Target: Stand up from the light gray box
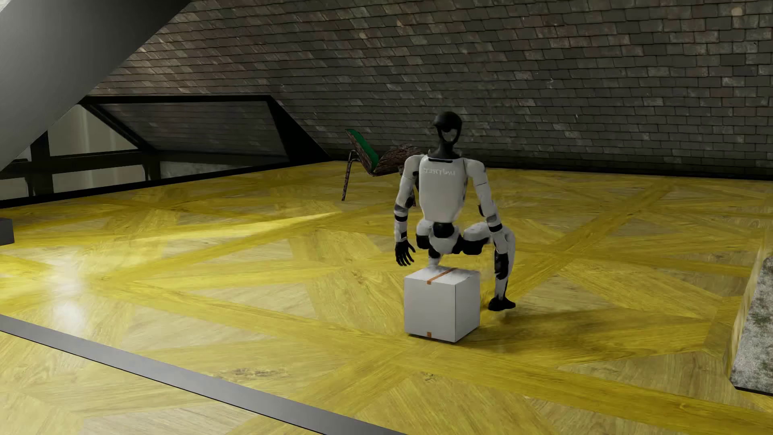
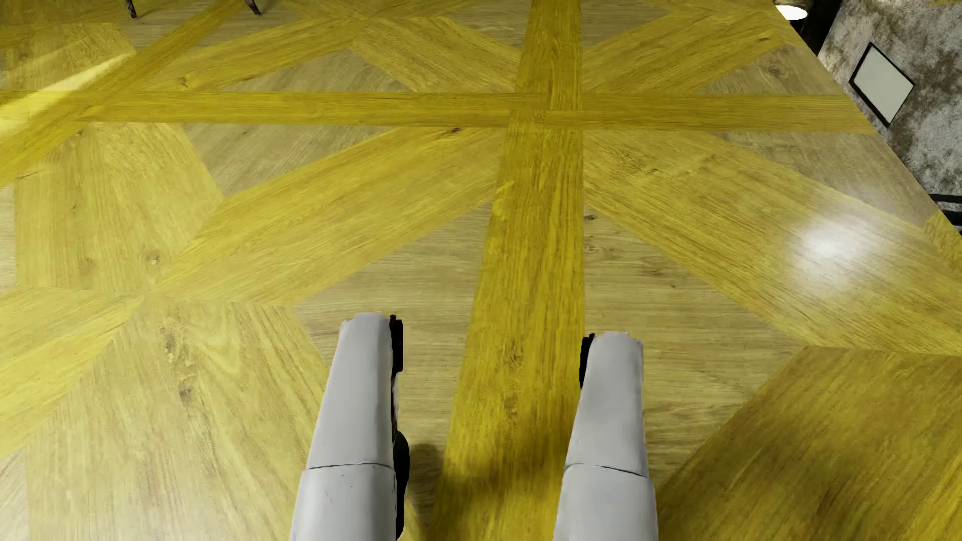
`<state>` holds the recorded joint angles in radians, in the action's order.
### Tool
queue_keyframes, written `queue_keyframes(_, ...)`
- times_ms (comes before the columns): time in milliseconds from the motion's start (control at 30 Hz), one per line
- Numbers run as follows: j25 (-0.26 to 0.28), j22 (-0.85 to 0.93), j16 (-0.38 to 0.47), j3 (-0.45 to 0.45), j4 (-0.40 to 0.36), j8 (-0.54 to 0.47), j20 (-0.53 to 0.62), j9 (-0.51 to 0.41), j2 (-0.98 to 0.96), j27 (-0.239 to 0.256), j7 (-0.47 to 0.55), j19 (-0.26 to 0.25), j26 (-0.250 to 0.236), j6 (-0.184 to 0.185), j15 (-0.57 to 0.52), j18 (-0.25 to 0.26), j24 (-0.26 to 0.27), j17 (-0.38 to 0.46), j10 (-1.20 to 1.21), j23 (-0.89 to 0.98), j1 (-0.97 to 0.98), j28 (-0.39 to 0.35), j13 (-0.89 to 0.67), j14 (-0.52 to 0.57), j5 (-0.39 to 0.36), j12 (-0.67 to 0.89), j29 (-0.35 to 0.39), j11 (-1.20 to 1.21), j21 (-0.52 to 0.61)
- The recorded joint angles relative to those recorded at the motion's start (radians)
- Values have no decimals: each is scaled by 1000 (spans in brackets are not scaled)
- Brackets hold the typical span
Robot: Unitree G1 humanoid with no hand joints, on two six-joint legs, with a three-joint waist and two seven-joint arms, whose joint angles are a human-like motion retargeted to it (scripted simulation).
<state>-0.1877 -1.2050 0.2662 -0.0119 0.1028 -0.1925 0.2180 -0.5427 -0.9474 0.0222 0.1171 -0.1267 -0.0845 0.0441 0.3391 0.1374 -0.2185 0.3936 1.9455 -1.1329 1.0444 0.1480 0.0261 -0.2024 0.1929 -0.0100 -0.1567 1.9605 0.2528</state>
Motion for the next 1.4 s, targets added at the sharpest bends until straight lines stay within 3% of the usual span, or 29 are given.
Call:
queue_keyframes(67, 22, 40, -10, -1, -5, -2, -4, 2, 1, 6, -1, 1, -6, 1, -1, -1, -8, -6, -2, 59, -6, 26, 32, 3, 1, -28, -7, 1, -18)
queue_keyframes(167, 1, 88, -17, -1, -13, -5, 16, 3, 6, 31, 0, 3, -18, 1, -3, -1, -16, 8, -6, 135, -18, 45, 31, 6, 2, -23, -36, 2, 4)
queue_keyframes(233, -28, 90, -20, 1, -16, -5, 35, 3, 8, 42, -1, 6, -22, 5, -5, -5, -11, 13, -8, 139, -23, 21, -2, 8, -2, 4, -18, 1, 33)
queue_keyframes(433, -14, 110, -7, 6, -20, -8, 75, -17, 17, 26, -3, 6, -20, 10, 1, -9, 7, 15, -9, 97, -36, -9, -77, 7, -3, 62, 40, 3, 62)
queue_keyframes(633, -9, 128, -9, 10, -9, -15, 74, -73, -27, 24, -2, 14, -16, 10, 38, 4, 25, 23, -9, 102, 0, -20, -100, -1, -13, 105, 44, 8, 59)
queue_keyframes(733, 24, 215, 15, 12, 3, -27, 54, -100, -89, 27, 4, 11, -16, 9, 49, 15, 39, 56, 0, 239, 60, -8, -59, -13, -23, 106, 7, 16, 5)
queue_keyframes(800, 54, 348, 52, 13, 13, -39, 8, -108, -152, 34, 14, 4, -20, 7, 53, 28, 90, 106, 12, 447, 122, -43, 11, -24, -31, 78, 20, 26, -59)
queue_keyframes(867, 69, 564, 99, 16, 29, -51, -61, -114, -220, 50, 26, 3, -30, 0, 52, 46, 175, 165, 29, 721, 188, -146, 93, -35, -46, 22, 94, 39, -116)
queue_keyframes(900, 78, 695, 122, 17, 40, -57, -98, -118, -258, 57, 32, 2, -49, -4, 43, 57, 216, 197, 37, 856, 222, -228, 118, -40, -54, -3, 176, 45, -127)
queue_keyframes(933, 46, 838, 147, 18, 49, -64, -127, -124, -294, 66, 38, -4, -77, -10, 34, 68, 237, 229, 45, 983, 256, -322, 130, -44, -57, -20, 284, 51, -134)
queue_keyframes(1000, 17, 1116, 224, 17, 59, -74, -157, -151, -361, 99, 49, -10, -146, -23, 35, 89, 251, 314, 57, 1179, 320, -495, 106, -54, -60, -3, 508, 64, -117)
queue_keyframes(1033, -13, 1235, 279, 17, 63, -77, -151, -168, -396, 131, 54, -12, -191, -31, 38, 99, 232, 368, 60, 1254, 352, -561, 55, -59, -65, 30, 597, 68, -81)
queue_keyframes(1067, -47, 1337, 345, 17, 67, -80, -137, -187, -431, 161, 60, -16, -216, -41, 43, 110, 200, 428, 61, 1313, 384, -566, -30, -65, -69, 76, 628, 70, -22)
queue_keyframes(1133, -86, 1482, 515, 22, 71, -81, -68, -234, -491, 201, 70, -27, -234, -55, 52, 124, 166, 552, 59, 1382, 445, -425, -302, -74, -69, 208, 567, 68, 186)
queue_keyframes(1167, -82, 1530, 610, 24, 79, -81, 0, -255, -522, 215, 76, -33, -230, -63, 55, 129, 181, 609, 58, 1401, 474, -323, -485, -80, -73, 299, 517, 67, 349)
queue_keyframes(1200, -69, 1555, 698, 25, 83, -78, 109, -279, -545, 230, 82, -38, -242, -65, 61, 132, 201, 654, 57, 1409, 497, -277, -703, -89, -76, 415, 479, 63, 553)
queue_keyframes(1233, -57, 1561, 767, 26, 79, -77, 240, -295, -568, 254, 82, -44, -267, -64, 69, 131, 231, 682, 55, 1412, 521, -302, -928, -97, -74, 546, 439, 61, 767)
queue_keyframes(1300, -17, 1548, 846, 24, 74, -74, 484, -342, -595, 281, 77, -47, -290, -62, 84, 124, 283, 693, 39, 1423, 551, -343, -1306, -113, -75, 849, 525, 44, 1120)
queue_keyframes(1367, 2, 1533, 854, 25, 67, -70, 717, -375, -597, 296, 71, -41, -320, -59, 96, 124, 305, 665, 5, 1423, 553, -415, -1480, -131, -82, 1106, 606, 12, 1280)
queue_keyframes(1400, -5, 1533, 849, 25, 56, -66, 776, -380, -592, 296, 65, -33, -321, -59, 95, 115, 303, 651, -23, 1414, 551, -414, -1491, -131, -88, 1164, 617, -16, 1291)
